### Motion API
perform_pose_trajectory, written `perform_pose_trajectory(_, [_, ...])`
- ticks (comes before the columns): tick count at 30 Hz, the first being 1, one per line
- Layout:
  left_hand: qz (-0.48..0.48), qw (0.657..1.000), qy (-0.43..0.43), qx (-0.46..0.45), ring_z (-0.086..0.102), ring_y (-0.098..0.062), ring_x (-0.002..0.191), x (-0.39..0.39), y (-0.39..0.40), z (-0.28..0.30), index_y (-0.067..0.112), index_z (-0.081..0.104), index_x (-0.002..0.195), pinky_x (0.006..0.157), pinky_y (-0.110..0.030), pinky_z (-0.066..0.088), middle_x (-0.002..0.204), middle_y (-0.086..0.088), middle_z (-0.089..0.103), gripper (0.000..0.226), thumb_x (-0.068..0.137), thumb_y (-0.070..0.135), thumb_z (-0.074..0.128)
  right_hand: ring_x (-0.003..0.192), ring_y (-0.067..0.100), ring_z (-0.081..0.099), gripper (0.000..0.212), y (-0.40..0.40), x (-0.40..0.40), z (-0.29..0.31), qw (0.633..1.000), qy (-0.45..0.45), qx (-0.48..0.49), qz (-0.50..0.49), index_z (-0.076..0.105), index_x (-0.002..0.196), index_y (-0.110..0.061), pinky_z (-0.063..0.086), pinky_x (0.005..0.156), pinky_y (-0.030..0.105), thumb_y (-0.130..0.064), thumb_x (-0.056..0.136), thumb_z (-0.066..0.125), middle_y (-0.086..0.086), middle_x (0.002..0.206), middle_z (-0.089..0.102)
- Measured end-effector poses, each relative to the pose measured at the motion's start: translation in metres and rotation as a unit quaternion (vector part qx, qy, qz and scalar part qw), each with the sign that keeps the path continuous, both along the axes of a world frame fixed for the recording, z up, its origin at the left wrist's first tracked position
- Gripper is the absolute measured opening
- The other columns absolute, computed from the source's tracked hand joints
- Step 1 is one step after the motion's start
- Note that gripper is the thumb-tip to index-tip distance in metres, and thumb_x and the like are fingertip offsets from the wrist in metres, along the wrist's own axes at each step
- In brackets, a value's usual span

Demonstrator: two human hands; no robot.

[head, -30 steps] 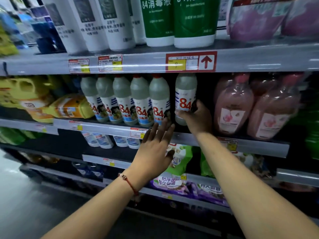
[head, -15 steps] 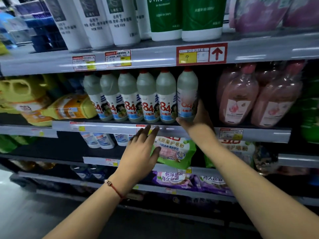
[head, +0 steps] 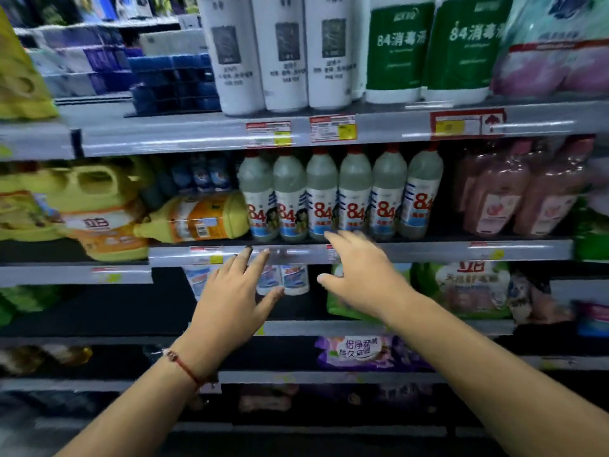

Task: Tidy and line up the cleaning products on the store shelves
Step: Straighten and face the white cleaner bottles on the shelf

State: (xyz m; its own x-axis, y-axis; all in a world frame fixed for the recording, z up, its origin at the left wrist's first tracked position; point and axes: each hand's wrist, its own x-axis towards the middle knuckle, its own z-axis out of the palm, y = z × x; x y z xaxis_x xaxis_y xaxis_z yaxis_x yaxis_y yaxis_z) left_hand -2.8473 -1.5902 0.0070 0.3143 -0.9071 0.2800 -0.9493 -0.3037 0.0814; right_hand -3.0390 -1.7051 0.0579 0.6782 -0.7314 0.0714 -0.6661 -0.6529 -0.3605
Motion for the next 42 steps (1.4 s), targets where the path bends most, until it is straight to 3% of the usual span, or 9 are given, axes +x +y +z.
perform_pose_trajectory(5, [0.045,0.999,-0.009,-0.004,0.036,-0.027,0.145,0.069,0.068,0.008,0.023,0.029,0.157,0.114,-0.043,0.038,0.16,-0.011,0.034,0.076,0.095,0.064,0.045,0.154,0.025,0.011,0.077,0.05,0.079,0.005,0.998,0.016,-0.003,0.067,0.02,0.159,-0.024,0.014,0.125,0.042,-0.046,0.097,0.059,0.0,0.166,0.021])
perform_pose_trajectory(10, [0.128,0.991,-0.01,-0.025,0.04,-0.028,0.142,0.128,0.146,0.013,0.022,0.034,0.155,0.111,-0.043,0.04,0.156,-0.012,0.041,0.075,0.094,0.063,0.048,0.151,0.025,0.017,0.071,0.106,0.167,0.012,0.985,0.025,-0.018,0.171,0.023,0.157,-0.024,0.015,0.124,0.042,-0.044,0.098,0.057,-0.001,0.161,0.028])
perform_pose_trajectory(22, [0.33,0.943,0.018,-0.039,0.034,-0.023,0.146,0.223,0.288,0.015,0.028,0.028,0.157,0.116,-0.04,0.035,0.16,-0.008,0.035,0.074,0.095,0.062,0.047,0.151,0.022,0.017,0.076,0.205,0.342,0.007,0.931,0.006,-0.019,0.364,0.023,0.158,-0.025,0.013,0.123,0.037,-0.048,0.095,0.06,-0.004,0.161,0.03])
perform_pose_trajectory(37, [0.416,0.909,-0.001,-0.017,0.035,-0.021,0.145,0.367,0.29,0.028,0.031,0.027,0.156,0.116,-0.036,0.034,0.159,-0.003,0.035,0.069,0.096,0.06,0.047,0.152,0.024,0.017,0.076,0.2,0.528,0.001,0.89,-0.004,-0.012,0.456,0.024,0.158,-0.025,0.015,0.124,0.04,-0.049,0.095,0.06,-0.002,0.161,0.03])
perform_pose_trajectory(42, [0.416,0.909,0.024,-0.018,0.031,-0.019,0.147,0.401,0.278,0.021,0.032,0.025,0.157,0.118,-0.034,0.031,0.161,-0.002,0.032,0.07,0.096,0.059,0.047,0.147,0.022,0.028,0.076,0.19,0.562,-0.004,0.891,0.005,0.022,0.454,0.025,0.157,-0.026,0.031,0.118,0.038,-0.048,0.094,0.062,-0.003,0.161,0.03])
